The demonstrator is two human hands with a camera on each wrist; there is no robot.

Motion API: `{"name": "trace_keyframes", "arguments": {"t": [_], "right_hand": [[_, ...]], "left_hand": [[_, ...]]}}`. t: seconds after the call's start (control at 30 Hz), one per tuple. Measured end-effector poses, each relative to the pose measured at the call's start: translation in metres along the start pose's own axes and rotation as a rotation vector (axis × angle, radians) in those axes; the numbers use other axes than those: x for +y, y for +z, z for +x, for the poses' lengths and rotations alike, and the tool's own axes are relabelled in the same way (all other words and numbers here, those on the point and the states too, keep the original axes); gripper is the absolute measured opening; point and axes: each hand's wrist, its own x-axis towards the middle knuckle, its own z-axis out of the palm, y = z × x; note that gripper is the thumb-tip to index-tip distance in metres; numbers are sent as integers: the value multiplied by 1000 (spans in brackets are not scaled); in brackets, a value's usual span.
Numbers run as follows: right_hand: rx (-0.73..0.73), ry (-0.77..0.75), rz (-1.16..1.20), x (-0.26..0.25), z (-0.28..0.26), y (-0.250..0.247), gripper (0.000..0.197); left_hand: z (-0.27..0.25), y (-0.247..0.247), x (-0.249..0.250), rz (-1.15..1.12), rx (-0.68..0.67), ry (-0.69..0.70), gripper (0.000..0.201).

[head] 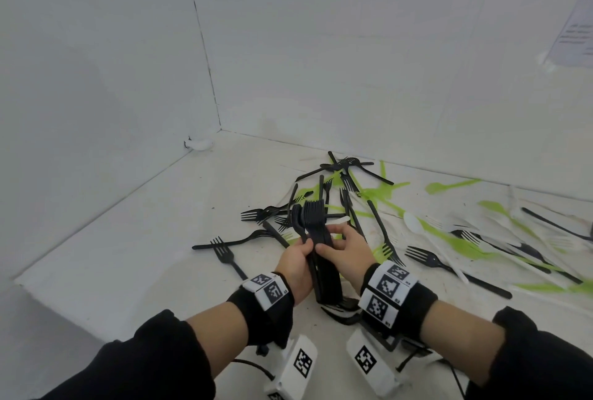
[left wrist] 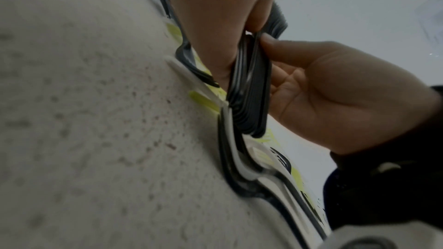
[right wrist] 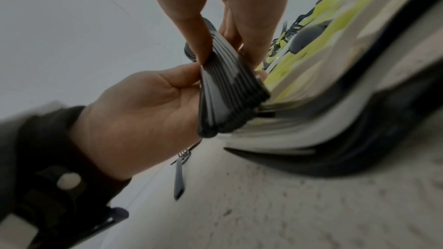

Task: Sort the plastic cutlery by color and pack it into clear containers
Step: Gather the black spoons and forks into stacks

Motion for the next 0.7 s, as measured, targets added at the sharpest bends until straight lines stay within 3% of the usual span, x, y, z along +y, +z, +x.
{"name": "trace_keyframes", "arguments": {"t": [0.23, 0.4, 0.57, 0.7], "right_hand": [[57, -32, -162, -1, 2, 7, 24], [-61, 6, -106, -7, 9, 9, 28], [-202, -27, -44, -13, 11, 10, 26], [-278, -125, -343, -20, 12, 18, 37]], "left_hand": [[-5, 4, -2, 9, 13, -42, 37], [-2, -3, 5, 83, 20, 65, 33], [-8, -10, 17, 53, -12, 47, 29], [-6, -15, 21, -40, 31, 25, 36]]}}
